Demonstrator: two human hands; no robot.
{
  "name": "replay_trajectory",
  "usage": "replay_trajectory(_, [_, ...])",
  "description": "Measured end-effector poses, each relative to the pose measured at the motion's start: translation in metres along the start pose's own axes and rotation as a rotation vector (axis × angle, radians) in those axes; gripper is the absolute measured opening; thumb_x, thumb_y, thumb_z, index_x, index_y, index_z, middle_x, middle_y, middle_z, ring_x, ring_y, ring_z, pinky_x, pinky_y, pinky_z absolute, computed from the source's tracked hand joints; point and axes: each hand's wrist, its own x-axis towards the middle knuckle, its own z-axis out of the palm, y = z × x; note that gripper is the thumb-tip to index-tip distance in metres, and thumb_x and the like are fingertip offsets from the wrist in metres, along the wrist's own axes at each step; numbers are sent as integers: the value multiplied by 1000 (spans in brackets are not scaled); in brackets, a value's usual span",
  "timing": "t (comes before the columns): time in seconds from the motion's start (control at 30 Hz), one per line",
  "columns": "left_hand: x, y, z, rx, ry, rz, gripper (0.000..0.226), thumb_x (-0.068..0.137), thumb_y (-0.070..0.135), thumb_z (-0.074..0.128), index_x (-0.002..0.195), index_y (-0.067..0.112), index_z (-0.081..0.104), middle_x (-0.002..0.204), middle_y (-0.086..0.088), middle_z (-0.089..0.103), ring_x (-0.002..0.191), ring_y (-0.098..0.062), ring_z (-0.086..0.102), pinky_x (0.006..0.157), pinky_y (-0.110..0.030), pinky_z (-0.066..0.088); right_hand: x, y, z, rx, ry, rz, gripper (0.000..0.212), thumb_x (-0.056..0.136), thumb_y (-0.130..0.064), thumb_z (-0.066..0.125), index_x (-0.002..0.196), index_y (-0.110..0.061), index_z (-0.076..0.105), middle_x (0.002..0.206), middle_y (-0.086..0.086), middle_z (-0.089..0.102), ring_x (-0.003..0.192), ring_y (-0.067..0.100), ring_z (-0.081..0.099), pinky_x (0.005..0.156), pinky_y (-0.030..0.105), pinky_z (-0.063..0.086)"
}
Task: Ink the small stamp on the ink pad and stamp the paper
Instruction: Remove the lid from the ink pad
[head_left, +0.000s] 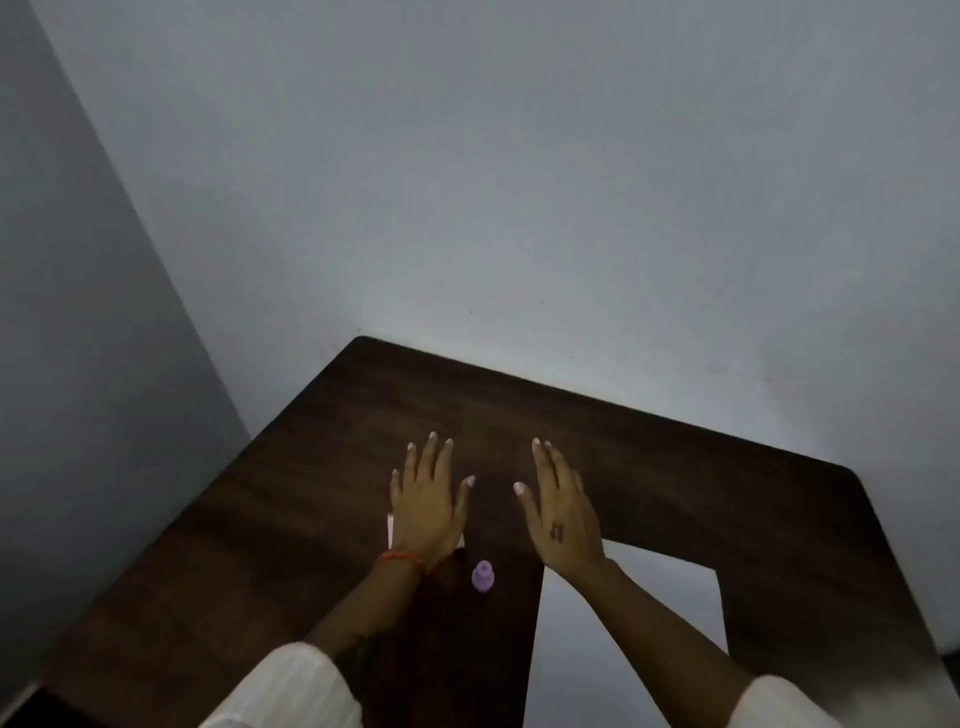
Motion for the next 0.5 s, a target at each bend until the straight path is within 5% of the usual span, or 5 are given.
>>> replay_trajectory(0.27, [-35, -38, 5, 23, -77, -421, 75, 83, 44, 59, 143, 19, 21, 154, -13, 17, 136, -35, 24, 107, -53, 29, -16, 3, 41, 156, -281, 208, 53, 94, -41, 44, 141, -22, 31, 146, 8, 41, 132, 23, 41, 105, 33, 38])
replay_trajectory(0.5, [-46, -40, 9, -184, -82, -524, 72, 80, 29, 68, 138, 7, 32, 137, -20, 35, 125, -36, 36, 105, -41, 34, -4, -17, 58, 207, -414, 320, 48, 91, -35, 53, 134, -14, 45, 144, 12, 44, 133, 27, 40, 107, 36, 35])
